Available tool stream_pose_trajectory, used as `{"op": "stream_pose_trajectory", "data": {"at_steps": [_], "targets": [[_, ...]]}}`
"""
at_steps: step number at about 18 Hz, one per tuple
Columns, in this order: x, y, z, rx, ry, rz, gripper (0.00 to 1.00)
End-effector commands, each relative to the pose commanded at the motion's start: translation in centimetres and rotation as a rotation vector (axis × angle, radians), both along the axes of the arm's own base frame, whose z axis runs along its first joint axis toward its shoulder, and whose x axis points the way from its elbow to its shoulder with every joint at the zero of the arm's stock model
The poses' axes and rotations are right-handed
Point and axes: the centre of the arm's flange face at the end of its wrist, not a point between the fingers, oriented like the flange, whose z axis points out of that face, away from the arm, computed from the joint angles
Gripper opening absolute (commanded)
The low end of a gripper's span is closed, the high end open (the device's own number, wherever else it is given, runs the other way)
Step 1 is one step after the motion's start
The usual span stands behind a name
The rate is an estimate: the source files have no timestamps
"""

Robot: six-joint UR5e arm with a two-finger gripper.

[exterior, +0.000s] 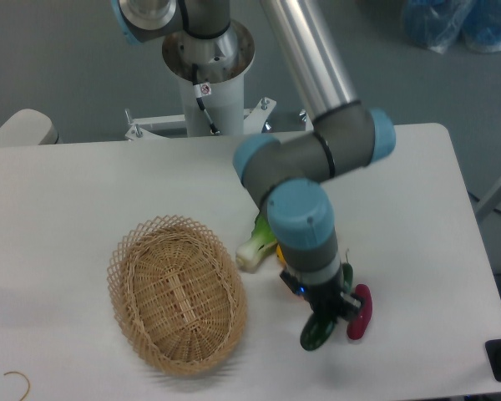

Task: Pick up the cucumber from the table
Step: 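Lift the held cucumber up and away from the sweet potato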

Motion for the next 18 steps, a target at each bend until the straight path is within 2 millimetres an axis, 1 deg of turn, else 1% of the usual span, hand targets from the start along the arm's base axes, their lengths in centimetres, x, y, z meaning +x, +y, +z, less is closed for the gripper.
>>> {"op": "stream_pose_trajectory", "data": {"at_steps": [2,4,7,9,11,12,14,18], "targets": [[1.2,-0.8,1.9,-0.010,-0.027,-0.003,0.41],[2.0,-1.4,3.8,-0.007,-0.033,-0.004,0.41],[2.2,-2.0,6.4,-0.036,-0.059,-0.003,0.41],[1.9,-2.5,7.7,-0.059,-0.081,-0.036,0.41],[1.1,-3.3,8.2,-0.068,-0.084,-0.062,0.41],[1.0,-3.8,8.7,-0.064,-0.080,-0.073,0.41],[0.5,-4.4,8.8,-0.063,-0.084,-0.089,0.41],[0.3,-5.1,9.3,-0.056,-0.089,-0.098,0.41]]}}
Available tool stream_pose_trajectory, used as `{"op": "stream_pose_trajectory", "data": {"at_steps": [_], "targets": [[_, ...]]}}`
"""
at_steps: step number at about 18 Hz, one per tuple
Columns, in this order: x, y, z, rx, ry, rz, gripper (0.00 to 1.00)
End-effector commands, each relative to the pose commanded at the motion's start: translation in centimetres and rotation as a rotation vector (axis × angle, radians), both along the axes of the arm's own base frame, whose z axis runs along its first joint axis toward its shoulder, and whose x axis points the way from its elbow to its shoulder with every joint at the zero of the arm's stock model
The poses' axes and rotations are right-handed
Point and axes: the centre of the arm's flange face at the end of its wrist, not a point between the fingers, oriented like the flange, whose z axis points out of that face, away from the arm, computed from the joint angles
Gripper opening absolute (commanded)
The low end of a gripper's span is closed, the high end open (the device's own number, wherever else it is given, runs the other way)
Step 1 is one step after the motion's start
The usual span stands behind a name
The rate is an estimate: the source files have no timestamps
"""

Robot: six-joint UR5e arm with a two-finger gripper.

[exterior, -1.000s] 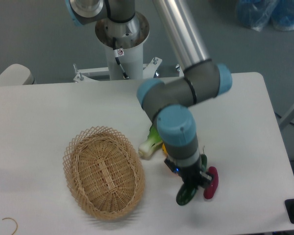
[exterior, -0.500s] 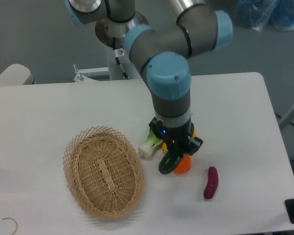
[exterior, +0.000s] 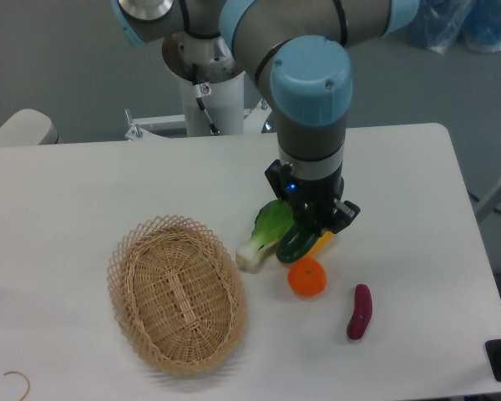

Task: Pick up the cucumber from the table
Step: 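Lift the held cucumber up and away from the sweet potato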

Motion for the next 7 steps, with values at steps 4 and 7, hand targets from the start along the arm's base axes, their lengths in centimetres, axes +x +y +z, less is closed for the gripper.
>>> {"op": "stream_pose_trajectory", "data": {"at_steps": [4,7], "targets": [[0.03,0.01,0.11,0.012,-0.005,0.000,0.41],[0.05,0.06,0.18,0.017,-0.008,0.000,0.41]]}}
